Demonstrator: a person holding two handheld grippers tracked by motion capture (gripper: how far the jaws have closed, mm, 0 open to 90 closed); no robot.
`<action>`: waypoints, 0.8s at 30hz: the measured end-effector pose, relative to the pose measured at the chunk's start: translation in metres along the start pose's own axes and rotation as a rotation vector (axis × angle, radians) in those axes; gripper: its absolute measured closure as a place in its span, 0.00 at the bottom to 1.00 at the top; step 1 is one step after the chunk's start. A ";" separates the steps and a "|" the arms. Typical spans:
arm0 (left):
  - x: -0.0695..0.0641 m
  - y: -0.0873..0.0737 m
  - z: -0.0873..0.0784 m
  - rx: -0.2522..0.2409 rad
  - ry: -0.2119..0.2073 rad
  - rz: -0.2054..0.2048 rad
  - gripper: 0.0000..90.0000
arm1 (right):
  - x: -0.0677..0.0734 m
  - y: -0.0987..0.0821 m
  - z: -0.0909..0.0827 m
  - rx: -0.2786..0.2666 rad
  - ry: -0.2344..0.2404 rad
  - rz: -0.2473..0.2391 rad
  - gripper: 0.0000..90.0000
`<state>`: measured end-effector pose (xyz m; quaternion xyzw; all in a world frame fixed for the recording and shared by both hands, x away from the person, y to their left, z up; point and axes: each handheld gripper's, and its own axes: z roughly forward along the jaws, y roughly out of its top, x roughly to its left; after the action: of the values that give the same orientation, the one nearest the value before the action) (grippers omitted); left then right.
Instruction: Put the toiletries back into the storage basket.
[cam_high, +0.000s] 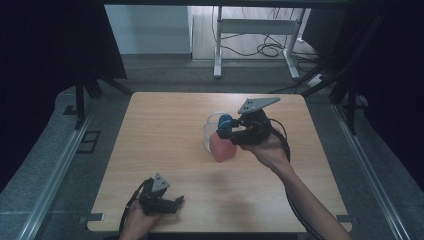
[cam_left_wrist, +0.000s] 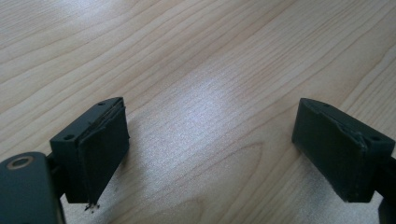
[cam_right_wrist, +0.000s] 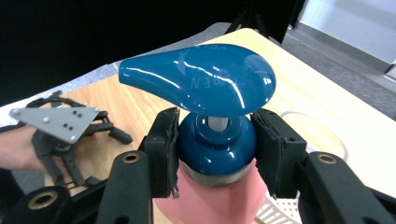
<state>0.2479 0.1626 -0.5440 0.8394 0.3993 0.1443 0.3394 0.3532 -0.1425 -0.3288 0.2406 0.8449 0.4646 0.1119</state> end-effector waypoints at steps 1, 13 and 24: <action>0.000 0.000 0.000 0.000 0.000 0.000 0.12 | -0.001 0.002 0.000 0.000 -0.005 0.002 0.59; 0.000 0.000 0.000 0.001 0.000 0.000 0.12 | -0.013 0.019 0.009 -0.004 -0.059 0.003 0.59; 0.000 0.000 0.000 0.002 -0.001 0.001 0.12 | -0.032 0.024 0.021 0.006 -0.124 0.021 0.59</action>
<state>0.2479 0.1625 -0.5439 0.8399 0.3991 0.1437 0.3385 0.3966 -0.1319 -0.3210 0.2780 0.8351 0.4475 0.1584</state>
